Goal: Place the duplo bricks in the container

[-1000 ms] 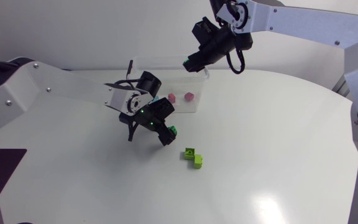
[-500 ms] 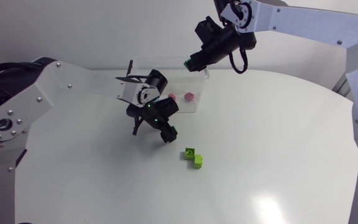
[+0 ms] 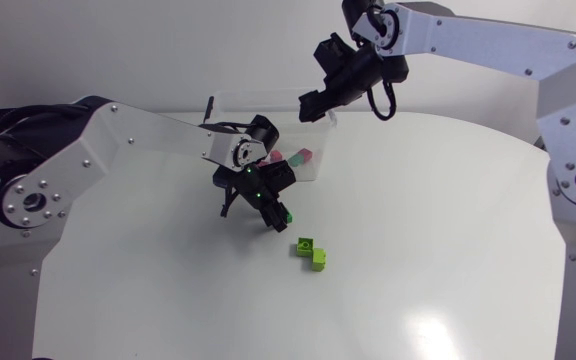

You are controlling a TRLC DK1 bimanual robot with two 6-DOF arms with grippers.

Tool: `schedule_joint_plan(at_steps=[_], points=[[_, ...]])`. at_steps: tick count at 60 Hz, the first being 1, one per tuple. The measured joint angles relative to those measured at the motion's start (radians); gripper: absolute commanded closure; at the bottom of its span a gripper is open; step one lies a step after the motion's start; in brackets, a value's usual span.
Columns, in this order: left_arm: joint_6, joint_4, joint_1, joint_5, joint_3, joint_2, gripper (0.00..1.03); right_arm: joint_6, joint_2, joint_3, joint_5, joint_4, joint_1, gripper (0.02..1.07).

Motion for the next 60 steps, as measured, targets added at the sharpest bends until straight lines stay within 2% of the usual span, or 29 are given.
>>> schedule_joint_plan(at_steps=[15,32,39,51,60], points=[[0.017,-0.046,-0.004,0.029,-0.1,-0.089,0.84,0.0,-0.242,-0.228,0.0,0.032,-0.001,0.06],[0.013,-0.076,0.014,0.042,-0.177,-0.372,0.84,-0.029,-0.505,-0.552,0.0,0.063,0.01,0.06],[0.001,-0.106,0.048,0.05,-0.126,-0.43,0.84,-0.047,-0.591,-0.707,0.0,0.083,0.038,0.06],[-0.051,-0.109,0.1,0.051,0.023,-0.406,0.84,-0.063,-0.701,-0.945,0.002,0.118,0.097,0.06],[-0.121,-0.034,0.125,0.051,0.131,-0.346,0.84,-0.088,-0.739,-1.078,0.004,0.146,0.127,0.06]])
